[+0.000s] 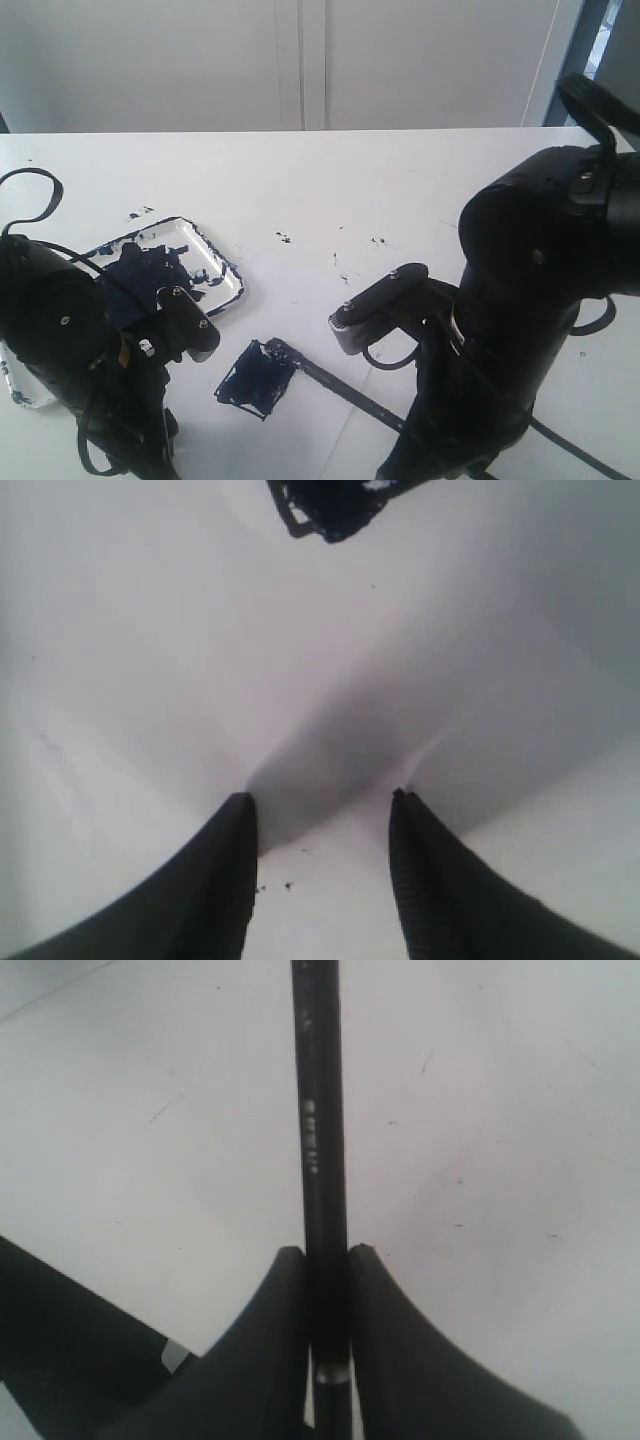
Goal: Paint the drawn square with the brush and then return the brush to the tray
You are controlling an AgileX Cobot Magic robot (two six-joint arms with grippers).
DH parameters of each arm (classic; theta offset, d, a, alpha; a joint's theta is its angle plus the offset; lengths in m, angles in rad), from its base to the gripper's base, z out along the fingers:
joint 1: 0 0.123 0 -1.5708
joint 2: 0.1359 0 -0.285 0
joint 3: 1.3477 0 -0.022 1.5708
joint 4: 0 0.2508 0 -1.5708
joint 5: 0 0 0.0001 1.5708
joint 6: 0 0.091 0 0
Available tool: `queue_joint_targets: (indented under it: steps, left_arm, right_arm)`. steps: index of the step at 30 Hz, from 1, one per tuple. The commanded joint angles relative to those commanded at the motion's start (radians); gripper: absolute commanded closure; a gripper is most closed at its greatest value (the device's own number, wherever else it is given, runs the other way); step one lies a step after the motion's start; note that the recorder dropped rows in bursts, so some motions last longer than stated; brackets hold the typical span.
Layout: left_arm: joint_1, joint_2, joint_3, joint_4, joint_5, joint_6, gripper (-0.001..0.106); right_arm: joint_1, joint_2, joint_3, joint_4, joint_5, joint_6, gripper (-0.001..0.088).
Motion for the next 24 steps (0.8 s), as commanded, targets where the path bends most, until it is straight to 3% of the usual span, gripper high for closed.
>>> queue_joint_targets:
  steps: [4,16,24]
  left_arm:
    - [0.000,0.000,0.000,0.000,0.000,0.000,0.057]
    - [0.000,0.000,0.000,0.000,0.002,0.000,0.057]
    - [0.000,0.000,0.000,0.000,0.000,0.000,0.057]
  right_arm:
    - [0.000,0.006,0.000,-0.006,-0.014,0.001,0.0868]
    - [0.000,0.004,0.000,-0.046,0.130,0.032,0.0868]
    - [0.000,-0.058,0.000,-0.052,0.042,0.032,0.0868]
